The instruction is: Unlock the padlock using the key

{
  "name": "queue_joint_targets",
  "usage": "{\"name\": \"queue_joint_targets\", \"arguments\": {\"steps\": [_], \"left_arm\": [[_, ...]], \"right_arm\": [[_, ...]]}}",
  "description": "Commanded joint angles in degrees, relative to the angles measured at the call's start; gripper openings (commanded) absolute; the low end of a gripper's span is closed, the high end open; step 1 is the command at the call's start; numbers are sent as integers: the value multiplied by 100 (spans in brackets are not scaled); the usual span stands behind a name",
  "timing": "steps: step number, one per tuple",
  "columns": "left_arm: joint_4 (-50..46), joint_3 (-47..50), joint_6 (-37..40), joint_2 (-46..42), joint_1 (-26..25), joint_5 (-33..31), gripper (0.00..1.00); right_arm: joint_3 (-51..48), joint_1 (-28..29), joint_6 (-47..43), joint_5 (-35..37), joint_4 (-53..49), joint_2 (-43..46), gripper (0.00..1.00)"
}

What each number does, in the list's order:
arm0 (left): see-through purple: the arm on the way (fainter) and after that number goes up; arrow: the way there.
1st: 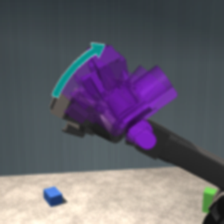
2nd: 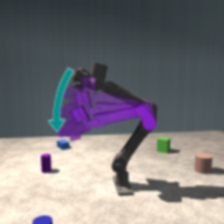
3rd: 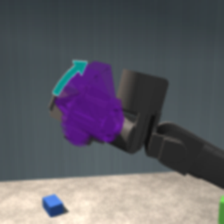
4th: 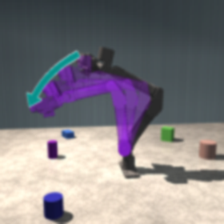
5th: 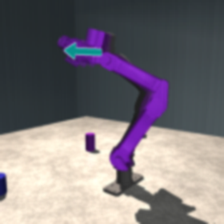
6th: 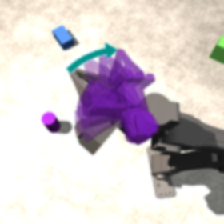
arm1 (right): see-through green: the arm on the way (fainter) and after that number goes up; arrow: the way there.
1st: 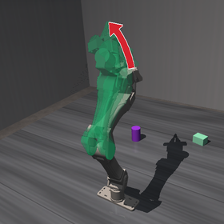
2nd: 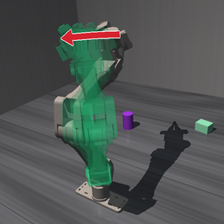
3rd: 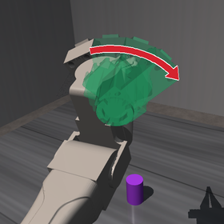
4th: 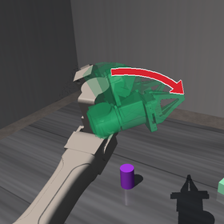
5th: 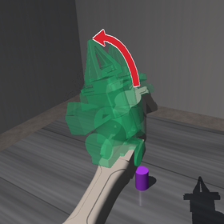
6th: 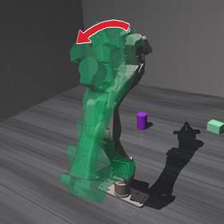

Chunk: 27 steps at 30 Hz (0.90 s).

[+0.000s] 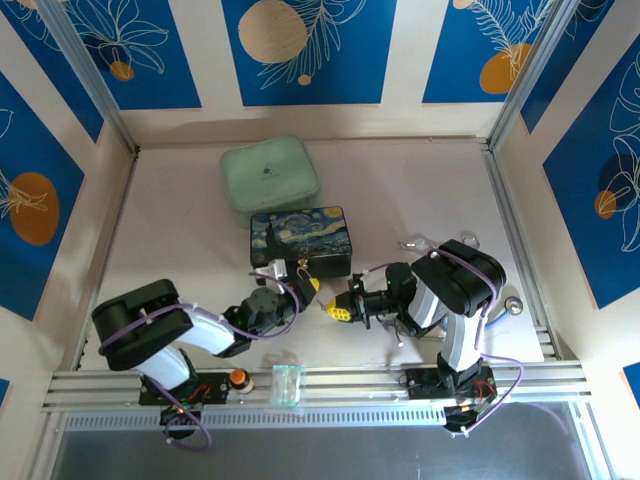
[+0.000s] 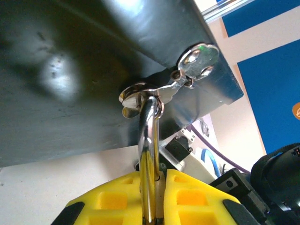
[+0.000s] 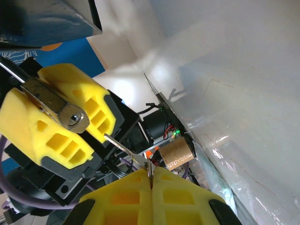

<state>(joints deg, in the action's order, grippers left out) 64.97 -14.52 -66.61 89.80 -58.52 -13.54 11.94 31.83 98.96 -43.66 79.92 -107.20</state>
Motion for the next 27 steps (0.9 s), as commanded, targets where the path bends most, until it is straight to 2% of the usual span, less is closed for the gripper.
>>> {"name": "queue_joint_targets", "arguments": {"steps": [1,5,20,27], "left_arm": [[1338,72,220,346,7,121,0],[1571,40,-32,774,12,167,0],[1567,99,-74,366,112,192,0],[1572,18,-155,494,113,313,0]], "right_arm": [[62,-37,220,-139,48,-58,0],[71,-54,271,-108,41,64,0],[32,-222,185,-244,37,-280,0],[159,-178,181,-231,46,-342,0]]}}
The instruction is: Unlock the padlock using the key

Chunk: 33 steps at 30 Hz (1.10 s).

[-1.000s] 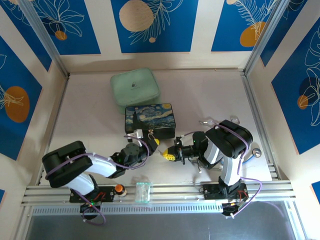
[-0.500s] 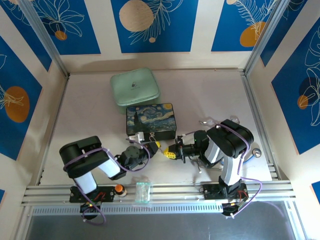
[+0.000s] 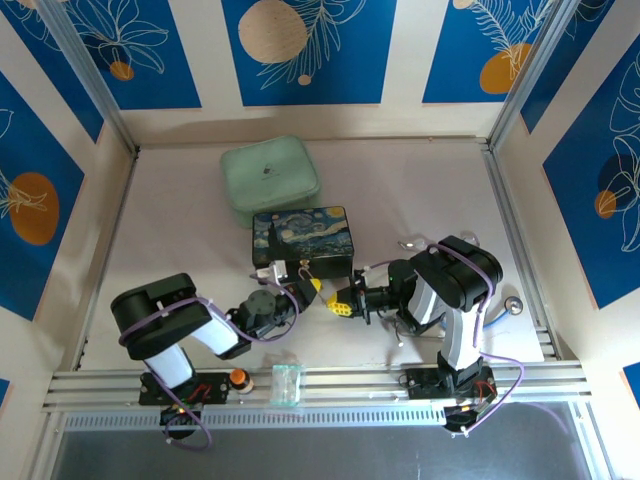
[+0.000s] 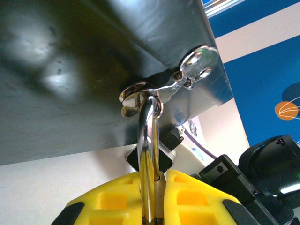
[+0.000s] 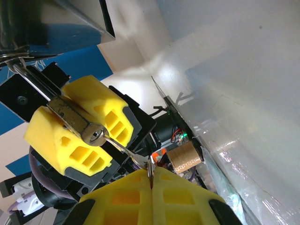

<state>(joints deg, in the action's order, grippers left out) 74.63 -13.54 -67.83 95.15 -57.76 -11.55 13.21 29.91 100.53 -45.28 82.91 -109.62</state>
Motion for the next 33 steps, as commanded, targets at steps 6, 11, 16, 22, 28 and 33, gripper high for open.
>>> {"name": "queue_joint_targets", "arguments": {"steps": [6,11,16,22,28,33], "left_arm": [[600,-26,83,-130,58,114,0],[603,-76,60,-30,60,223,0],[598,-61,181,-119,63,232,0],[604,-105,146,22,63,390,0],[599,-218,221,75,54,578,0],[604,-175,285,115,62,566,0]], "right_arm": [[-3,-76,5,-59,-258,-81,0],[28,-117,-23,-124,-255,14,0],[-12,-195,-47,-168,-250,7,0],[19,-215,-69,-210,-252,54,0],[21,-222,-67,-184,-251,65,0],[50,-237,-38,-209,-251,162,0]]}}
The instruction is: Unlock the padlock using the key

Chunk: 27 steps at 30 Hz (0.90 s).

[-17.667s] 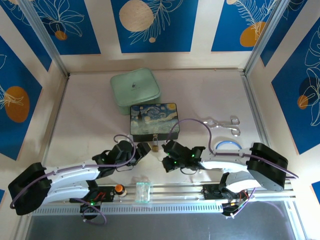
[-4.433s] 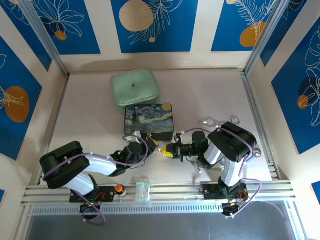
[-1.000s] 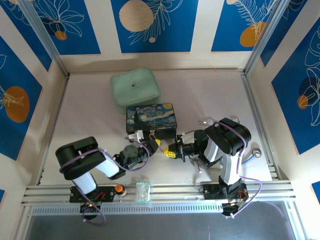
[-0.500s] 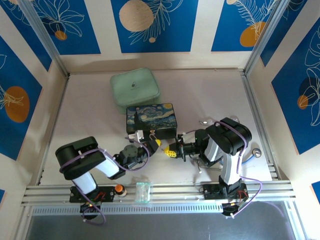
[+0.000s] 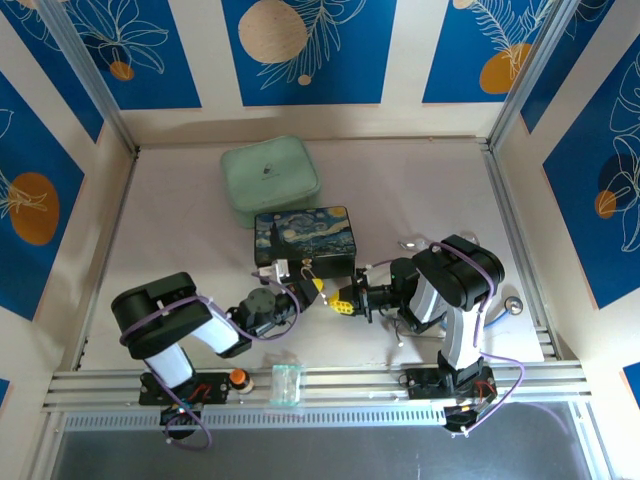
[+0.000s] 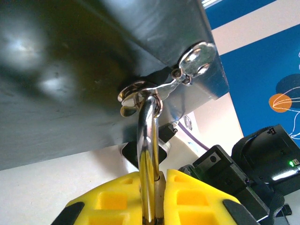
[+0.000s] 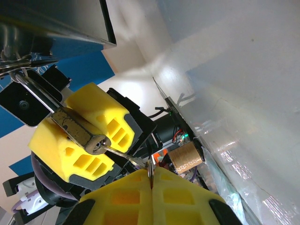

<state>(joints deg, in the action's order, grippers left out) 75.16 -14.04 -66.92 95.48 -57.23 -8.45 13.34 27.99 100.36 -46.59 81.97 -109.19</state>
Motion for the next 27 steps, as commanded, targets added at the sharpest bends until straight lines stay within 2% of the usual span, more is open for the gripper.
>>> {"name": "queue_joint_targets", "arguments": {"steps": [1,9,19,27], "left_arm": [[552,-112,190,114,2,233,0],[551,-73,210,334,2,138,0],[552,-11,235,193,0,56,0],[553,-141,160,168,-6,183,0]], "right_arm": [[37,-48,-25,-83,-164,126,0],[-20,-73,-52,-93,-164,136,0],[-95,-206,-113,-115,-159,75,0],[40,25,-79,23,-160,81,0]]}}
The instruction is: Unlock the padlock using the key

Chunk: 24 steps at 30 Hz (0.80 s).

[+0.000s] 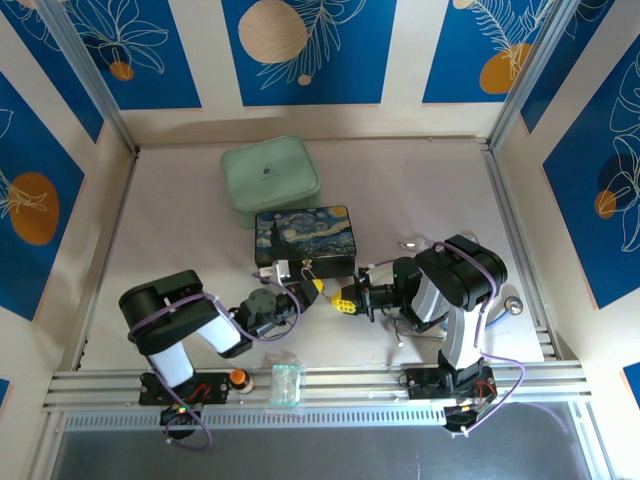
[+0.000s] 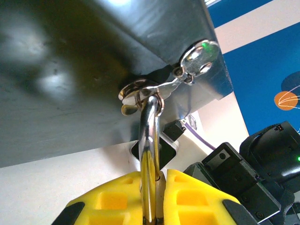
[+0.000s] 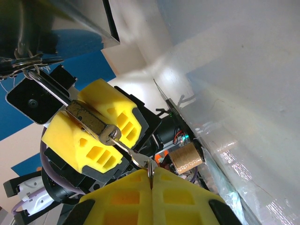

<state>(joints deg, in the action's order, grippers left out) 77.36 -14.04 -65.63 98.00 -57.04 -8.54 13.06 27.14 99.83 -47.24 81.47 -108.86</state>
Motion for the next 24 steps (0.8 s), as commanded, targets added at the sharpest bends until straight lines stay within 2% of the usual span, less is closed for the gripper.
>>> {"name": "queue_joint_targets", "arguments": {"steps": [1,13,24], "left_arm": [[332,-143,11,-93,-29,202,0],[332,-51,100,-94,-98,177,0],[332,-105,201,-31,-80,471,0]], "right_arm": [[97,133,-16,113,-113,56,0],[225,18,62,148,-108,181,0],[193,-103,66,-8,-107,146,0]]}}
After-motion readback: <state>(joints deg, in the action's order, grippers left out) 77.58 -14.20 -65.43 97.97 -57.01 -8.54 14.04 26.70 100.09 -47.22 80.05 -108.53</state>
